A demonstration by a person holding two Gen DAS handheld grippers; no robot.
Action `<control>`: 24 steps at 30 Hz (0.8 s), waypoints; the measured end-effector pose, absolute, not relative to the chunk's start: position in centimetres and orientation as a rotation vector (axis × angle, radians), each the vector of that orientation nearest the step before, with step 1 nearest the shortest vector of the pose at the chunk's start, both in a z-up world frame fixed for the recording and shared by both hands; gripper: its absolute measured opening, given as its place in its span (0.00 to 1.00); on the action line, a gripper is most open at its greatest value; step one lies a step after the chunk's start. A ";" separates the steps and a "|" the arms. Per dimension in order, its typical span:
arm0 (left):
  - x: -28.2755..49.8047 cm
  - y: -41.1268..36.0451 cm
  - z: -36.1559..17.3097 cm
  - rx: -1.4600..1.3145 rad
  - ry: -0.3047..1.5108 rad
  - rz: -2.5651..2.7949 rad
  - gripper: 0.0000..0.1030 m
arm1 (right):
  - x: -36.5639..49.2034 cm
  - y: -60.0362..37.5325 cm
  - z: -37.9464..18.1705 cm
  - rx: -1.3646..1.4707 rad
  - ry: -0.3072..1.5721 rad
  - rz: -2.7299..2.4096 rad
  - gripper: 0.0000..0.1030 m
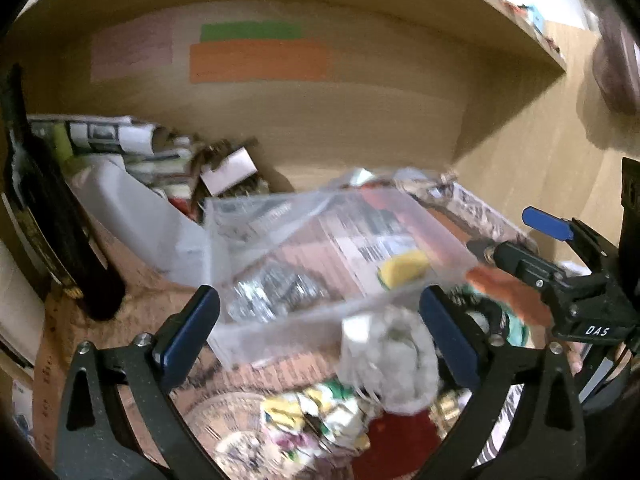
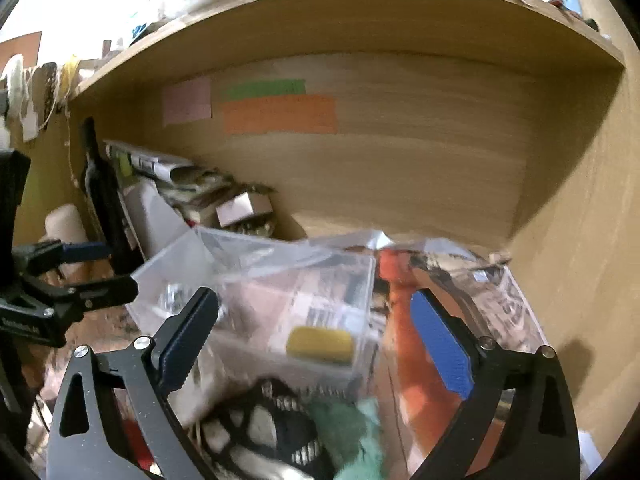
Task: Organize soft objects
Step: 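Grasp the white cloth pouch with the left gripper while the right grasps the black strap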
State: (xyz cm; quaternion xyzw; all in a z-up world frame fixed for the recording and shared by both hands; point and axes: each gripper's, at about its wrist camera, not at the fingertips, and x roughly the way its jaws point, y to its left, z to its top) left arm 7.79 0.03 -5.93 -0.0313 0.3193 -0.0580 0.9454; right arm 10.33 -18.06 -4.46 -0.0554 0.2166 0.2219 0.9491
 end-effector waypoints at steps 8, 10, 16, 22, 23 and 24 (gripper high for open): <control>8.2 -2.6 -10.0 -0.064 0.771 -0.182 0.99 | 9.7 -19.5 -9.3 -0.064 0.570 0.449 0.93; 8.3 -3.2 -10.8 -0.076 0.794 -0.194 0.99 | 9.7 -19.7 -10.1 -0.053 0.604 0.458 0.83; 8.8 -4.3 -11.7 -0.090 0.808 -0.210 0.94 | 10.1 -19.7 -12.0 -0.021 0.701 0.516 0.42; 9.5 -4.8 -12.7 -0.079 0.826 -0.247 0.54 | 9.7 -20.4 -11.9 0.022 0.684 0.524 0.21; 9.4 -4.8 -12.7 -0.078 0.821 -0.247 0.48 | 9.6 -20.5 -11.8 0.027 0.676 0.527 0.19; 9.2 -4.7 -12.6 -0.077 0.816 -0.246 0.45 | 9.4 -20.5 -11.5 0.029 0.664 0.525 0.18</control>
